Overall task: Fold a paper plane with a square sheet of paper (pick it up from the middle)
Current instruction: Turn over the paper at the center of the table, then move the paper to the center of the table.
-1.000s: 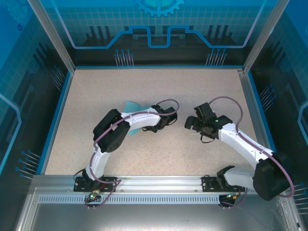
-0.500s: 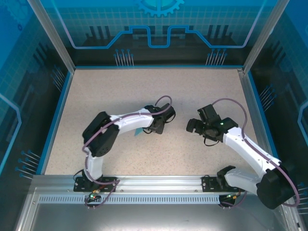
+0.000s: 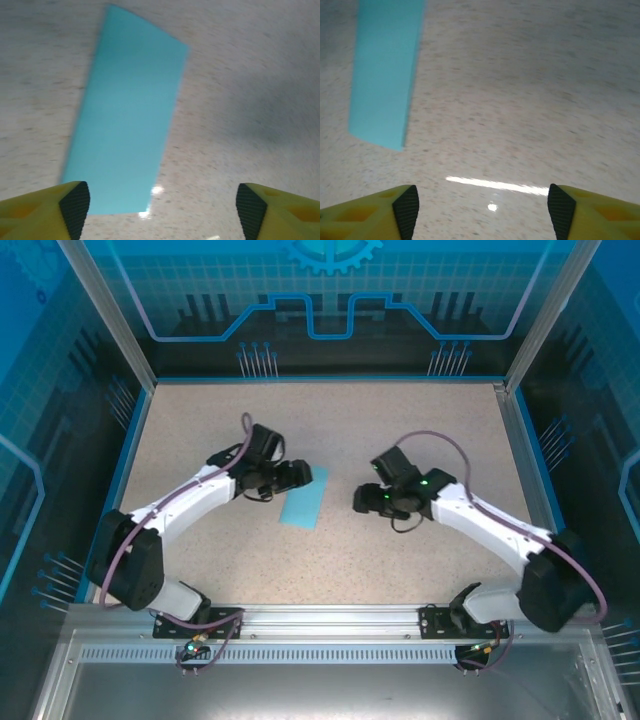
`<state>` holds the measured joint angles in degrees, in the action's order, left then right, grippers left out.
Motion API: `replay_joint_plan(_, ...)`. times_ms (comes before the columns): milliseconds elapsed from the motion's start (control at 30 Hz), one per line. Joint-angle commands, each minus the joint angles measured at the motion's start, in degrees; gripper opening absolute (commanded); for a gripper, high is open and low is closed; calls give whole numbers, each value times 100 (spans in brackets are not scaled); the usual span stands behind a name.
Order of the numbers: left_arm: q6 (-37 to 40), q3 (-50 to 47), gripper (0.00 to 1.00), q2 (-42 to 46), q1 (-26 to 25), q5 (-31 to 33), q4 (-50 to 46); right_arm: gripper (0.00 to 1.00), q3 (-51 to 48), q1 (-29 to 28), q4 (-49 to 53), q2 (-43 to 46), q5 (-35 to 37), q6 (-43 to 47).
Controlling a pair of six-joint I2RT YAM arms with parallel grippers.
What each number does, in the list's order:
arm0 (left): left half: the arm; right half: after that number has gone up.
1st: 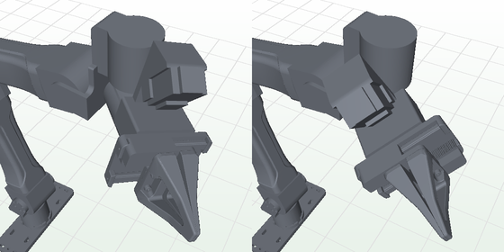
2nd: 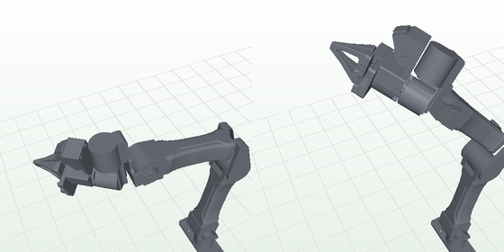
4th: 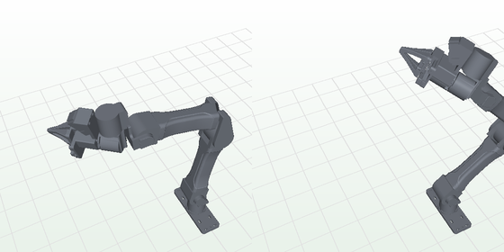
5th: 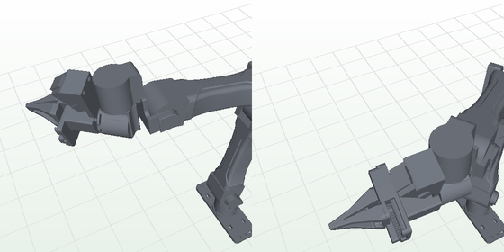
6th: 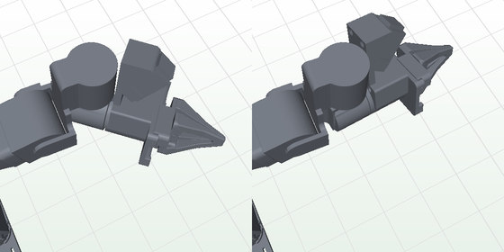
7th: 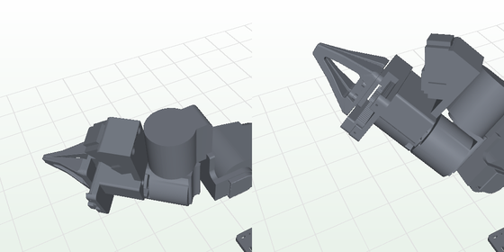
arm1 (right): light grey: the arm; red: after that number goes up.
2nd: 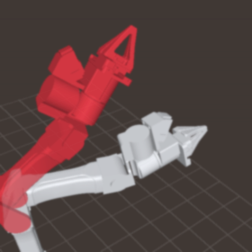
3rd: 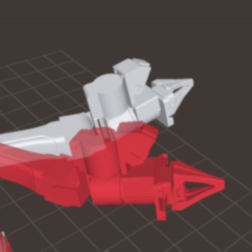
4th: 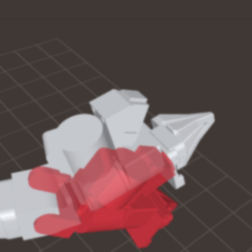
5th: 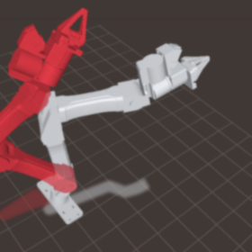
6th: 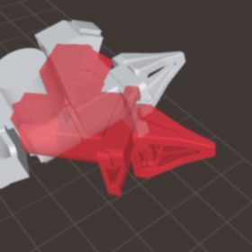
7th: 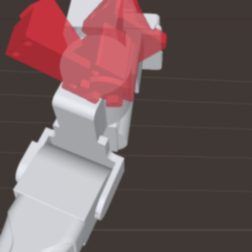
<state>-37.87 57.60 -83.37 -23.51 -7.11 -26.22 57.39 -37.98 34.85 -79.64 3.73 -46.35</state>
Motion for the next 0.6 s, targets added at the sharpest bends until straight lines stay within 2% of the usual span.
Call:
replay_joint_plan(0,-334,-557,84,516,478,-162,137,64,706,-522,-649,-834,-186,43)
replay_joint_plan(133,-370,-1167,91,899,1070,-163,136,55,1769,-877,-937,-2121,-424,213)
replay_joint_plan(233,-371,-1478,93,1083,1291,-169,112,53,2509,-958,-1029,-2998,-699,223)
replay_joint_plan(433,-406,-1749,93,1183,1542,-203,125,52,3551,-983,-1026,-4262,-905,188)
replay_joint_plan(567,-362,-1761,93,1183,1564,-199,132,52,3838,-974,-895,-4742,-922,196)
